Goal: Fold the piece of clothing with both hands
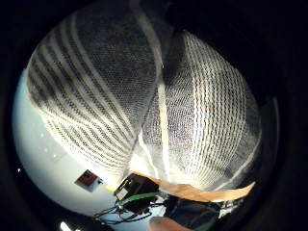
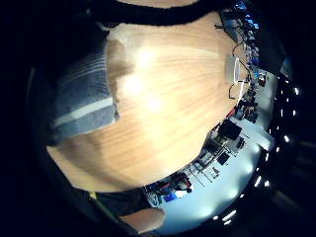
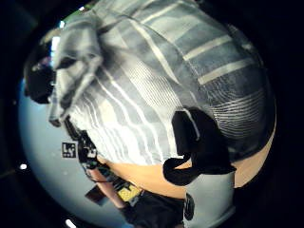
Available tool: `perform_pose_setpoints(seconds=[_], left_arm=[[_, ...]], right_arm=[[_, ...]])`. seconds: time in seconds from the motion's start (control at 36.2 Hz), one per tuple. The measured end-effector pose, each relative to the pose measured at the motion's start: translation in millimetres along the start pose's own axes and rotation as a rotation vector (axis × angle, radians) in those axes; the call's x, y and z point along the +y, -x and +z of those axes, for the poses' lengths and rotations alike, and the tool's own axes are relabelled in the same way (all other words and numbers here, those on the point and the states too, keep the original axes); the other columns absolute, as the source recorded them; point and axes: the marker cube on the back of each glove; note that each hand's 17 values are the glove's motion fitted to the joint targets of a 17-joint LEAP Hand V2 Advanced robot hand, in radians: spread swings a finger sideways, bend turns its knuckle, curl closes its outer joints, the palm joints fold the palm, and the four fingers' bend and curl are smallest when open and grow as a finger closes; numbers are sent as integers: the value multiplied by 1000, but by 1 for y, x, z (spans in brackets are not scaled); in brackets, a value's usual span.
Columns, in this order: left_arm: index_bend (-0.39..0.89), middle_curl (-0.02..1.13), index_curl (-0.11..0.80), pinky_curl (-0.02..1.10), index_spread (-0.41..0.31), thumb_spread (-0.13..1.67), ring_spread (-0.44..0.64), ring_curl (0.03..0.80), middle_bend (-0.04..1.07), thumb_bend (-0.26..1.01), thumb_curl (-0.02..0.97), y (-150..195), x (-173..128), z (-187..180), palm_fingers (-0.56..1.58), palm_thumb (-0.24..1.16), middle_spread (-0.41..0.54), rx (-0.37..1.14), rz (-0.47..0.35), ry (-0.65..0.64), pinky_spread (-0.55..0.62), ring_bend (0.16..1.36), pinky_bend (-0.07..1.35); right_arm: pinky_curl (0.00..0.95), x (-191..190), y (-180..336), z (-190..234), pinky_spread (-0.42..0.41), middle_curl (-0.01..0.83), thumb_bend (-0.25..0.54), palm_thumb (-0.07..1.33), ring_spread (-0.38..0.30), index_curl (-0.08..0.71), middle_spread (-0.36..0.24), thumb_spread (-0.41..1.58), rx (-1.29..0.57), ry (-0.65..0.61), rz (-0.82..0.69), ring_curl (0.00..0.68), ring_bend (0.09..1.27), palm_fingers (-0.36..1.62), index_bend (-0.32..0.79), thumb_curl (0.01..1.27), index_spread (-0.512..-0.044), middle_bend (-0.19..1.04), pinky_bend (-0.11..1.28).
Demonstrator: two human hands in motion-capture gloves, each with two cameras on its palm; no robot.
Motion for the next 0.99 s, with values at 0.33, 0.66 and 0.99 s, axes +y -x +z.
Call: perform_pose_setpoints(seconds=[0.33,0.66,0.99], left_arm=[[116,231,196,368,-154,1129,485,332,162,-28,168,-2,-2,-1,-42,-21,281,10,19,-13,430,623,784],[116,235,203,362,-154,1123,484,319,168,-24,177,0,3,1,-39,-14,277,-1,-26,-7,421,634,786],[86,250,183,360,-137,1130,445,324,187,-22,187,8,20,-19,-7,-10,272,174,141,36,393,688,799]], right_arm=[[362,-2,17,-2,58,393,91,828,-1,190,-41,1132,-38,-37,-28,379,571,690,115,295,-364,220,663],[420,-4,23,-11,-257,448,144,1088,-170,214,-148,974,-118,-199,-19,454,717,1224,104,361,-298,306,771],[423,33,5,-71,-301,472,93,1150,-197,246,-160,866,-124,-179,10,467,739,1259,119,403,-276,344,748]])
